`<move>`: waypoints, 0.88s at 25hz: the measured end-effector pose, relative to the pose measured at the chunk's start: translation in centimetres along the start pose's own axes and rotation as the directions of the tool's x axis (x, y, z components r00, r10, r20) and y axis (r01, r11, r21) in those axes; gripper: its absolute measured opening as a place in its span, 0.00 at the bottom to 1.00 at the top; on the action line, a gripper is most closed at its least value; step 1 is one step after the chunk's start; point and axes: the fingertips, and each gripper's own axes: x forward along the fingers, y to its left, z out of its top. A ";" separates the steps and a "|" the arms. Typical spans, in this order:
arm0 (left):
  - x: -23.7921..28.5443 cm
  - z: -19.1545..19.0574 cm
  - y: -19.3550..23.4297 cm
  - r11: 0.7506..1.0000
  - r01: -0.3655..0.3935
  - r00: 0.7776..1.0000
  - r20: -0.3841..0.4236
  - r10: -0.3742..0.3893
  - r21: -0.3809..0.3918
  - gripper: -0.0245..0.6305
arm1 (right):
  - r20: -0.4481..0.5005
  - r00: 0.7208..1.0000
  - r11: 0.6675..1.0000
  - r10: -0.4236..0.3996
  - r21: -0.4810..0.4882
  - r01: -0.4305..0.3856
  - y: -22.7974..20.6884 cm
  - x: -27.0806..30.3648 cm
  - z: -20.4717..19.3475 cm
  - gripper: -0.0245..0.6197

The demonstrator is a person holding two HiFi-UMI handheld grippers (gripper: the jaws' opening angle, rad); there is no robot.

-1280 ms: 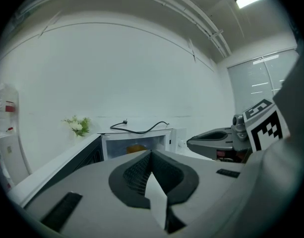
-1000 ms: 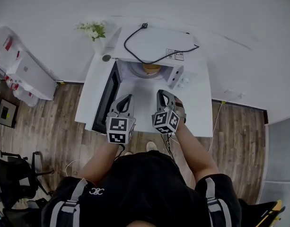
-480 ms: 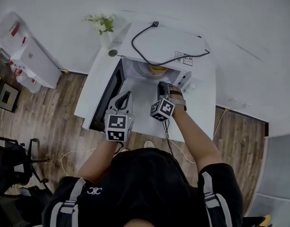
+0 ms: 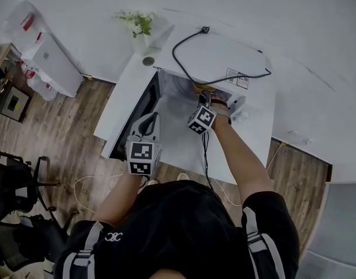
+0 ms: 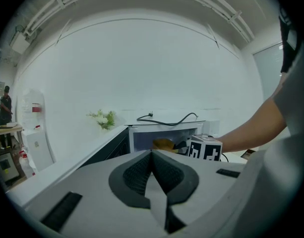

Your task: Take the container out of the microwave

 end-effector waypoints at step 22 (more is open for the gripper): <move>1.4 -1.0 1.6 0.999 -0.053 0.998 -0.032 0.053 0.007 0.06 | -0.037 0.998 0.969 0.041 -0.243 -0.049 0.4 6.3 0.3 0.21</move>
